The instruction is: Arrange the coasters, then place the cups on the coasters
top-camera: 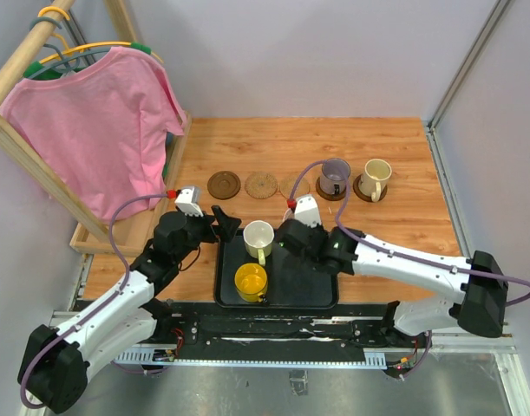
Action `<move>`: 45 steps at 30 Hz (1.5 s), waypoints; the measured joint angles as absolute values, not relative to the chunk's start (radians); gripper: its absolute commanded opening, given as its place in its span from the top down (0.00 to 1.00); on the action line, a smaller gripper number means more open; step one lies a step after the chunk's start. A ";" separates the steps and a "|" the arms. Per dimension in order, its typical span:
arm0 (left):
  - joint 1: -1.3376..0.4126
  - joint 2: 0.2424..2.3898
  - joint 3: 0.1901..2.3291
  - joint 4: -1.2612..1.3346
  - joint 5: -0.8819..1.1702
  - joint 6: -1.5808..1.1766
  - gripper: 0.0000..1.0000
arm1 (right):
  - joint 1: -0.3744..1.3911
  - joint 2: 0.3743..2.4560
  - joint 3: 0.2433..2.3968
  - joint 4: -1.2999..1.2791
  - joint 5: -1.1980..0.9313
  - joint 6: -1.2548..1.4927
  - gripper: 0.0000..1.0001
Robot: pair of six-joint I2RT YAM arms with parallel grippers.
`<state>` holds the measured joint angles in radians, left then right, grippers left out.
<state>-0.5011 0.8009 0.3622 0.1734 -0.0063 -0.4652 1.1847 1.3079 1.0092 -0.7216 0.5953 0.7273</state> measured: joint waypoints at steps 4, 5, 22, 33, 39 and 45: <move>-0.501 0.804 0.362 0.174 -0.006 -0.458 0.00 | 1.048 1.331 1.042 -0.665 0.575 0.642 0.99; -0.501 0.807 0.362 0.175 -0.006 -0.457 0.00 | 1.006 1.349 1.057 -0.648 0.559 0.617 0.99; -0.501 0.920 0.391 0.138 -0.044 -0.437 0.00 | 0.670 1.784 1.433 -0.549 0.317 0.441 0.99; -0.501 0.984 0.429 0.125 -0.055 -0.411 0.00 | 0.644 1.953 1.570 -0.553 0.257 0.440 0.99; -0.501 1.014 0.429 0.126 -0.049 -0.404 0.00 | 0.642 1.955 1.576 -0.558 0.255 0.442 0.99; -0.501 1.023 0.429 0.126 -0.045 -0.404 0.00 | 0.616 1.955 1.576 -0.561 0.251 0.446 0.99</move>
<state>-0.5011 1.0225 0.4286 0.1261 -0.0452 -0.4038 0.6155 1.9549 1.5757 -0.5610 0.2512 0.4458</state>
